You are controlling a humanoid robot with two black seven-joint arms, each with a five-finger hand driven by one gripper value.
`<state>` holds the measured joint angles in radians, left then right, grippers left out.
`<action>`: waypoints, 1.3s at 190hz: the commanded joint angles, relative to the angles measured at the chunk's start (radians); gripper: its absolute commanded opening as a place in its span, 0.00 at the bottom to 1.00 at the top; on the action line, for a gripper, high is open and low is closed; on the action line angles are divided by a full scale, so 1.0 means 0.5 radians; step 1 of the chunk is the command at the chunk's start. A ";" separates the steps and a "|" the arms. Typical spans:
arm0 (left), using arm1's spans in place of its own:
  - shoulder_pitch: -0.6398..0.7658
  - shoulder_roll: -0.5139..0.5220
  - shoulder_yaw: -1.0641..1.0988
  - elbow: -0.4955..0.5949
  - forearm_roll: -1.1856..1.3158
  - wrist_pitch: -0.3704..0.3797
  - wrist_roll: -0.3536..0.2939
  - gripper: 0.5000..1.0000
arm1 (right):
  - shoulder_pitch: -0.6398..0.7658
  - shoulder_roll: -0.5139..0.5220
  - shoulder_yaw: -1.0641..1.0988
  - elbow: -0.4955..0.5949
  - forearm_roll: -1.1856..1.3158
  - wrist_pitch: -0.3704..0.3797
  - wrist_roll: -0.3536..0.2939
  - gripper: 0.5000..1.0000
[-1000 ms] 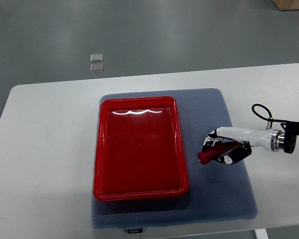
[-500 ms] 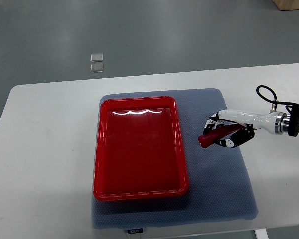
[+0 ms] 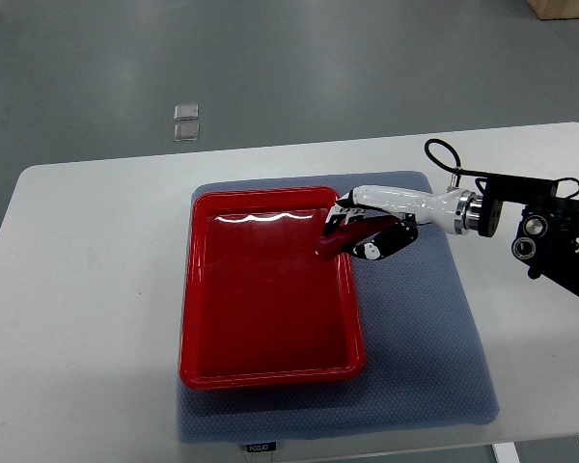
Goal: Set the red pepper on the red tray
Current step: 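Lower the pepper into the red tray and open the right hand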
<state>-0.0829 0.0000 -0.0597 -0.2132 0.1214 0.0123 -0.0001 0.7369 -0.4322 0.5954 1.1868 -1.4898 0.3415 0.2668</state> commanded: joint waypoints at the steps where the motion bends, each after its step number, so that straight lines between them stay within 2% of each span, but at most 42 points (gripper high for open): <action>1: 0.000 0.000 -0.003 0.000 0.000 0.000 0.000 1.00 | 0.091 0.192 -0.105 -0.186 -0.002 -0.039 0.000 0.00; 17: 0.000 0.000 -0.003 0.000 0.000 0.000 0.000 1.00 | 0.094 0.238 -0.120 -0.229 -0.009 -0.060 0.000 0.00; 19: 0.000 0.000 -0.003 0.000 0.000 0.000 0.000 1.00 | 0.100 0.315 -0.154 -0.315 -0.018 -0.085 0.000 0.00; 39: 0.000 0.000 -0.006 0.000 0.000 0.000 0.000 1.00 | 0.100 0.426 -0.169 -0.401 -0.033 -0.094 0.000 0.00; 60: 0.000 0.000 -0.009 0.000 0.000 0.000 0.000 1.00 | 0.097 0.450 -0.172 -0.416 -0.045 -0.109 0.000 0.00; 79: 0.000 0.000 -0.006 0.000 0.000 0.000 0.000 1.00 | 0.097 0.487 -0.246 -0.465 -0.070 -0.183 0.022 0.00; 108: 0.000 0.000 -0.009 0.000 0.000 0.000 0.000 1.00 | 0.094 0.490 -0.264 -0.468 -0.070 -0.195 0.031 0.00; 109: 0.000 0.000 -0.009 0.000 0.000 0.000 0.000 1.00 | 0.094 0.493 -0.264 -0.468 -0.070 -0.195 0.034 0.05; 111: 0.000 0.000 -0.009 0.000 0.000 0.000 0.000 1.00 | 0.091 0.496 -0.264 -0.468 -0.070 -0.195 0.034 0.07; 124: 0.000 0.000 -0.009 0.000 0.000 0.000 0.000 1.00 | 0.085 0.508 -0.261 -0.471 -0.070 -0.198 0.034 0.10; 133: 0.000 0.000 -0.009 0.000 0.000 0.000 0.000 1.00 | 0.079 0.524 -0.258 -0.471 -0.067 -0.211 0.034 0.26; 141: 0.000 0.000 -0.009 0.000 0.000 0.000 0.000 1.00 | 0.078 0.533 -0.258 -0.471 -0.067 -0.220 0.034 0.35; 150: 0.000 0.000 -0.006 0.000 0.000 0.000 0.000 1.00 | 0.075 0.539 -0.258 -0.471 -0.064 -0.226 0.034 0.42; 160: 0.000 0.000 -0.006 0.000 0.000 0.000 0.000 1.00 | 0.075 0.539 -0.258 -0.471 -0.064 -0.226 0.034 0.42; 161: 0.000 0.000 -0.009 0.000 0.000 0.000 0.000 1.00 | 0.078 0.542 -0.255 -0.471 -0.061 -0.226 0.034 0.54; 176: 0.000 0.000 -0.009 0.003 0.000 0.000 0.000 1.00 | 0.078 0.539 -0.252 -0.471 -0.051 -0.223 0.034 0.60; 181: 0.000 0.000 -0.009 0.003 0.000 0.000 0.000 1.00 | 0.082 0.539 -0.249 -0.471 -0.048 -0.223 0.034 0.65; 208: 0.000 0.000 -0.009 0.006 0.000 0.000 0.000 1.00 | 0.094 0.524 -0.218 -0.468 -0.018 -0.223 0.034 0.71; 230: 0.000 0.000 -0.009 0.009 0.000 0.000 0.000 1.00 | 0.106 0.508 -0.160 -0.468 0.028 -0.226 0.034 0.71; 233: 0.000 0.000 -0.009 0.006 0.000 0.000 0.000 1.00 | 0.125 0.505 -0.013 -0.468 0.129 -0.220 0.028 0.72; 247: 0.000 0.000 -0.006 0.003 0.000 0.000 0.000 1.00 | 0.121 0.499 0.079 -0.468 0.206 -0.211 0.028 0.72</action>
<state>-0.0828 0.0000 -0.0643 -0.2091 0.1211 0.0123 0.0000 0.7933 -0.1784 0.5595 0.9525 -1.4437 0.2310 0.2830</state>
